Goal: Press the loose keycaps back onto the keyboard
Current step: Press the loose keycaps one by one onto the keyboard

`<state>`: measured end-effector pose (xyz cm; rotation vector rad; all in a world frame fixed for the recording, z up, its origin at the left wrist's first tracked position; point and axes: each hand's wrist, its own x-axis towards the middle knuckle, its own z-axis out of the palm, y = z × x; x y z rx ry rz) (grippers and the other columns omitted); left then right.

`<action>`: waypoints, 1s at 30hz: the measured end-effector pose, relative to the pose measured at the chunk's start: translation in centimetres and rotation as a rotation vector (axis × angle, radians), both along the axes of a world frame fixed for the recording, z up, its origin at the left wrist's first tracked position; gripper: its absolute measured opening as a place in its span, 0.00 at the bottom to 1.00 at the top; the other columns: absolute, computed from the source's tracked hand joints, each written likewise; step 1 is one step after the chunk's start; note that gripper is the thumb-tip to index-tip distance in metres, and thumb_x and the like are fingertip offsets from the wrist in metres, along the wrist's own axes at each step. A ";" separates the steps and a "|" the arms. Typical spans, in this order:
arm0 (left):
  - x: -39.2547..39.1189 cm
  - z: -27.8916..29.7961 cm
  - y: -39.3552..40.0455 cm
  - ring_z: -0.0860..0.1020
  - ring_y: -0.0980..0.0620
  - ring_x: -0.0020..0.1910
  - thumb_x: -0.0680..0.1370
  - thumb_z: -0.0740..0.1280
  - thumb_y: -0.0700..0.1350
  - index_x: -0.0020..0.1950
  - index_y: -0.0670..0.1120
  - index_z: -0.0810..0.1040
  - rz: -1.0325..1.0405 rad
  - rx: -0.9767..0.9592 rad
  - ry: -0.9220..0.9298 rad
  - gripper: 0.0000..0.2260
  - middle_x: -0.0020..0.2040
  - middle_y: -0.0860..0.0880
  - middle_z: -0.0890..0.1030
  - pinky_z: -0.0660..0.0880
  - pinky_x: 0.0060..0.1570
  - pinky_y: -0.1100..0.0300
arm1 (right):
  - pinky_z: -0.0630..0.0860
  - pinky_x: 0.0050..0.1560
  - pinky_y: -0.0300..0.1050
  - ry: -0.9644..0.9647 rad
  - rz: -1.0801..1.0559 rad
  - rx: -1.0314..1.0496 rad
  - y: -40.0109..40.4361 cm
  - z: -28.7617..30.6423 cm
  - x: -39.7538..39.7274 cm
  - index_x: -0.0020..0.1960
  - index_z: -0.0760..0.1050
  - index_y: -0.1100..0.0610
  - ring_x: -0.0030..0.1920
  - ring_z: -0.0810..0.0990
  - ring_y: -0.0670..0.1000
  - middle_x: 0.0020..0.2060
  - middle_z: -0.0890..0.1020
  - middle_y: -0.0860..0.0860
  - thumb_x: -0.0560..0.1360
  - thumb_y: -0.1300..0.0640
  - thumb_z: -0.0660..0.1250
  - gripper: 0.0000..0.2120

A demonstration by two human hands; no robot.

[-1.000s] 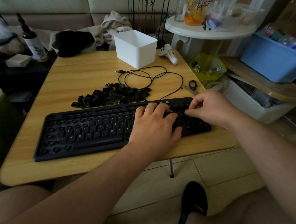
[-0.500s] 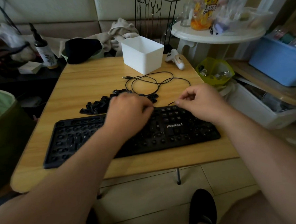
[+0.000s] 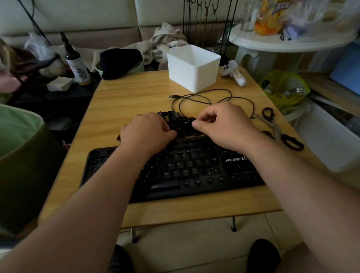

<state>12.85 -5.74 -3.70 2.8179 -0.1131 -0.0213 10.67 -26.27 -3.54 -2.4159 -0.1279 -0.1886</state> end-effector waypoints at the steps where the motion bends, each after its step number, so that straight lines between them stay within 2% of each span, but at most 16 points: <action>1: 0.0 0.0 0.0 0.78 0.51 0.49 0.77 0.70 0.60 0.50 0.59 0.83 -0.001 -0.004 -0.009 0.07 0.45 0.57 0.80 0.79 0.58 0.43 | 0.71 0.38 0.37 0.003 0.009 -0.001 0.2 -0.1 0.0 0.46 0.85 0.46 0.42 0.78 0.39 0.39 0.82 0.40 0.77 0.46 0.74 0.05; 6: -0.2 -0.2 0.2 0.78 0.53 0.44 0.78 0.69 0.56 0.44 0.59 0.78 -0.062 0.013 -0.070 0.05 0.40 0.60 0.78 0.78 0.58 0.46 | 0.71 0.37 0.37 0.022 0.055 -0.008 0.9 -0.2 -0.4 0.48 0.85 0.46 0.42 0.78 0.41 0.39 0.82 0.42 0.78 0.48 0.73 0.04; 8: -0.3 -0.1 0.4 0.78 0.54 0.43 0.79 0.69 0.55 0.43 0.58 0.79 -0.088 -0.064 -0.069 0.06 0.39 0.59 0.79 0.78 0.50 0.52 | 0.70 0.37 0.37 0.021 0.068 -0.001 1.0 -0.4 -0.3 0.48 0.85 0.45 0.40 0.78 0.40 0.38 0.82 0.42 0.77 0.50 0.73 0.02; 10: -0.4 0.5 0.7 0.78 0.58 0.39 0.80 0.70 0.53 0.44 0.55 0.81 -0.104 -0.302 -0.053 0.06 0.39 0.57 0.80 0.74 0.38 0.60 | 0.69 0.38 0.35 0.001 0.110 0.040 1.2 -0.5 -0.3 0.53 0.84 0.44 0.37 0.76 0.38 0.38 0.82 0.42 0.77 0.52 0.75 0.06; 12: -0.9 1.1 0.8 0.77 0.60 0.33 0.81 0.70 0.50 0.46 0.50 0.82 -0.083 -0.670 0.003 0.06 0.36 0.55 0.82 0.74 0.33 0.65 | 0.70 0.39 0.32 -0.046 0.162 0.093 1.4 -0.3 -0.4 0.60 0.82 0.42 0.36 0.75 0.38 0.41 0.81 0.41 0.76 0.54 0.76 0.15; 15: -1.6 1.6 0.6 0.75 0.58 0.33 0.84 0.67 0.42 0.45 0.45 0.79 -0.091 -1.202 0.247 0.07 0.36 0.51 0.79 0.72 0.35 0.64 | 0.75 0.42 0.35 -0.166 0.186 0.203 2.0 -0.1 -0.8 0.65 0.81 0.42 0.38 0.77 0.44 0.44 0.81 0.42 0.75 0.56 0.77 0.20; 17: -1.8 1.1 0.4 0.74 0.56 0.35 0.83 0.65 0.39 0.46 0.45 0.77 -0.129 -1.396 0.394 0.07 0.40 0.48 0.78 0.70 0.38 0.62 | 0.77 0.43 0.39 -0.236 0.163 0.261 2.3 -0.1 -1.0 0.62 0.82 0.44 0.39 0.79 0.47 0.45 0.81 0.43 0.74 0.57 0.77 0.18; 23: -2.2 0.5 0.3 0.76 0.57 0.38 0.82 0.65 0.36 0.50 0.46 0.79 -0.159 -1.491 0.500 0.07 0.41 0.48 0.79 0.71 0.40 0.64 | 0.78 0.45 0.36 -0.328 0.153 0.305 2.2 0.5 -1.9 0.54 0.86 0.50 0.42 0.81 0.45 0.46 0.82 0.44 0.72 0.62 0.79 0.14; 28: -2.5 0.5 0.4 0.77 0.56 0.40 0.76 0.70 0.39 0.48 0.47 0.81 -0.187 -1.507 0.526 0.04 0.42 0.48 0.81 0.72 0.42 0.63 | 0.81 0.46 0.43 -0.326 0.174 0.287 2.0 0.9 -2.4 0.54 0.86 0.52 0.44 0.82 0.47 0.47 0.82 0.45 0.72 0.63 0.79 0.13; 30: -2.6 0.5 0.4 0.78 0.56 0.41 0.75 0.70 0.40 0.48 0.47 0.80 -0.186 -1.507 0.536 0.04 0.43 0.48 0.81 0.73 0.42 0.63 | 0.81 0.46 0.43 -0.320 0.189 0.278 1.8 1.0 -2.6 0.55 0.86 0.51 0.45 0.82 0.47 0.48 0.82 0.44 0.72 0.62 0.79 0.14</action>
